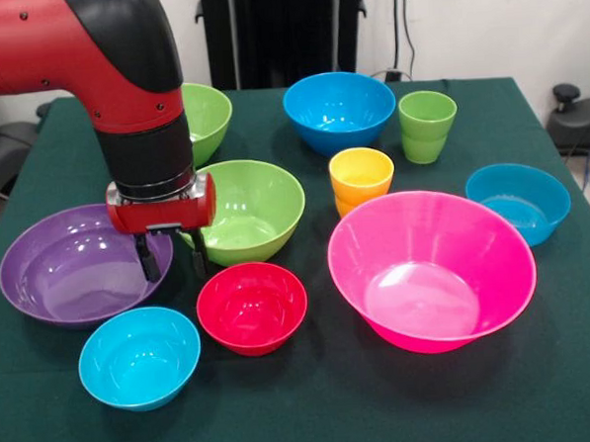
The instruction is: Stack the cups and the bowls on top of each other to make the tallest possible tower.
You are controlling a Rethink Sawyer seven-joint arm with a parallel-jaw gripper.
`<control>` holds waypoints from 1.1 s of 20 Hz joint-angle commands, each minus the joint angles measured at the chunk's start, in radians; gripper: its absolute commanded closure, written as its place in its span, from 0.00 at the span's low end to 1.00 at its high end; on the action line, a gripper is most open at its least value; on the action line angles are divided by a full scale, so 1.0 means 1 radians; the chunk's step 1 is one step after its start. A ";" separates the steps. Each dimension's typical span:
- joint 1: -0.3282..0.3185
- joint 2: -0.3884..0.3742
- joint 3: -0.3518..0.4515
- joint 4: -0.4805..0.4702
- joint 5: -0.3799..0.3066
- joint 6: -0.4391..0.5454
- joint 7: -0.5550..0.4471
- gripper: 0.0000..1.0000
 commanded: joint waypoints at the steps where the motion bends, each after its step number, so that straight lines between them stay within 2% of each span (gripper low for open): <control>1: 0.017 0.040 -0.060 -0.014 -0.094 -0.031 -0.151 1.00; 12: 0.018 0.033 -0.061 -0.003 -0.105 -0.065 -0.139 1.00; 16: 0.024 0.012 -0.069 0.014 -0.099 -0.076 -0.106 1.00; 19: 0.023 -0.025 -0.080 0.059 -0.089 -0.089 -0.070 1.00; 22: 0.022 -0.107 -0.091 0.148 -0.064 -0.084 -0.034 1.00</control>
